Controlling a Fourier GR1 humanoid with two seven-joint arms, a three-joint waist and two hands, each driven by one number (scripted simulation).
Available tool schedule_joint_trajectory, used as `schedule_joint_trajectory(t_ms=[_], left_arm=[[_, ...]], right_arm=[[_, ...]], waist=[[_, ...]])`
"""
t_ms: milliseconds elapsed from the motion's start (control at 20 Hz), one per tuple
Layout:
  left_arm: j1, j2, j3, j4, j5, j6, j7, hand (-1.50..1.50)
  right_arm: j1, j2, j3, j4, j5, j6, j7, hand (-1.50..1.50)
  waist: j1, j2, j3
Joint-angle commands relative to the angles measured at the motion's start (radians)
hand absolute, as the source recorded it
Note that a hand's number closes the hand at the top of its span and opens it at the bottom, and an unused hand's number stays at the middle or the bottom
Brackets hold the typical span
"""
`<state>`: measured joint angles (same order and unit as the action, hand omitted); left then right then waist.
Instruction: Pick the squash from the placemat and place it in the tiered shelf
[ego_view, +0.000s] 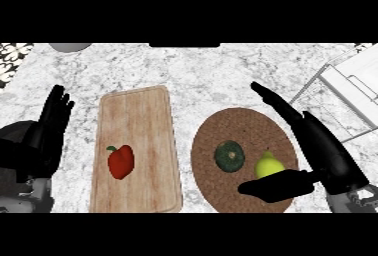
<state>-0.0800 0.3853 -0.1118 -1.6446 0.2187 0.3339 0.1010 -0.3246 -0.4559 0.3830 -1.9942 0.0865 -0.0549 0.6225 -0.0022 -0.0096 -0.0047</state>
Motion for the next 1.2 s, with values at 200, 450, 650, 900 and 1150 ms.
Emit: schedule_joint_trajectory(t_ms=[200,450,650,900,1150], left_arm=[[0.004,-0.014,-0.011,-0.015,-0.009,-0.002,-0.001,0.00],[-0.013,-0.010,0.008,0.009,-0.003,-0.015,0.016,0.00],[0.018,-0.049,-0.030,-0.001,-0.046,0.005,-0.030,0.00],[0.019,-0.013,0.004,-0.033,-0.020,-0.016,0.018,0.00],[0.000,-0.037,-0.003,-0.017,-0.043,-0.002,0.005,0.00]], right_arm=[[-0.247,-0.074,0.213,-0.001,0.207,0.206,0.468,-1.50],[-0.386,0.117,0.320,0.079,0.270,0.246,0.726,-1.50],[-0.427,0.122,0.309,0.232,0.287,0.297,0.681,-1.50],[-0.387,0.138,0.416,0.292,0.377,0.317,0.734,-1.50],[-0.399,0.142,0.386,0.329,0.369,0.370,0.769,-1.50]], waist=[[0.026,0.001,-0.002],[0.021,0.005,0.001],[0.021,0.009,0.002],[0.012,0.003,0.003],[-0.001,0.005,0.003]])
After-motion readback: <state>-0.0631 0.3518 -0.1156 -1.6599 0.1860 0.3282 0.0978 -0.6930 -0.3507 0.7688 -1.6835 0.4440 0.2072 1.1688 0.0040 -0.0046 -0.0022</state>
